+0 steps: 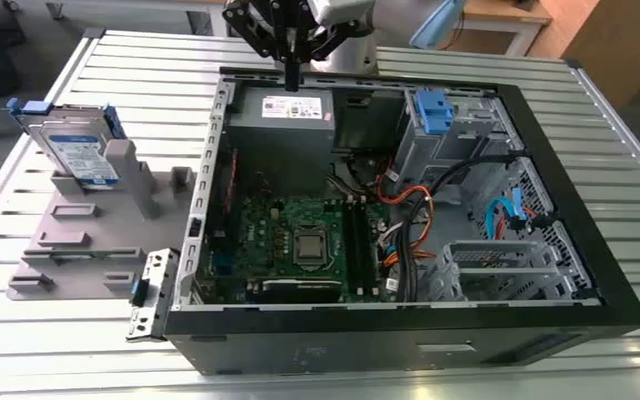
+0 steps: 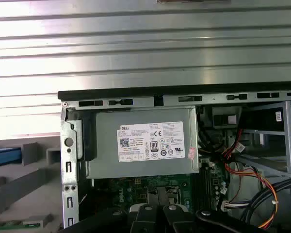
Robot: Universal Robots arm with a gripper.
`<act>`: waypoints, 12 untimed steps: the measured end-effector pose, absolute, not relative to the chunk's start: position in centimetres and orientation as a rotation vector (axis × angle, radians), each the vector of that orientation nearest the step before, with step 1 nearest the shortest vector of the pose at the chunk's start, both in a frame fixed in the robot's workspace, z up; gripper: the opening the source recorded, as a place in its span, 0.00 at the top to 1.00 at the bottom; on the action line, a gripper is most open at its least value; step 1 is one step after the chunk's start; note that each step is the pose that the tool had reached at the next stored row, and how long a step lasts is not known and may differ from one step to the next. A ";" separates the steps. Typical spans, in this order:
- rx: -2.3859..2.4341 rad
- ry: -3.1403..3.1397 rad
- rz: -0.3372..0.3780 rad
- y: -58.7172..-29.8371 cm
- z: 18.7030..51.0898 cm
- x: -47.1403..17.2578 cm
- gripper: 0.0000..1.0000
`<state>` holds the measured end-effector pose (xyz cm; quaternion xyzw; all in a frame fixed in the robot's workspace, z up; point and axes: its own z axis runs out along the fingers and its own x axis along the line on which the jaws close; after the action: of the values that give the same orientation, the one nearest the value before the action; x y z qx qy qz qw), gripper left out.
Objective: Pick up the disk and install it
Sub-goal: 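Reach for the disk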
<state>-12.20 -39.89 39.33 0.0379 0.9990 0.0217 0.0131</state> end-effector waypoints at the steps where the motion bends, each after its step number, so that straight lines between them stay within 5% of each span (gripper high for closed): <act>1: 0.118 3.113 0.068 -39.9 39.3 -12.2 0.89; 12: 0.118 3.112 0.068 -39.9 39.3 -12.2 0.89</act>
<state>-12.20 -39.89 39.33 0.0379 0.9990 0.0217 0.0131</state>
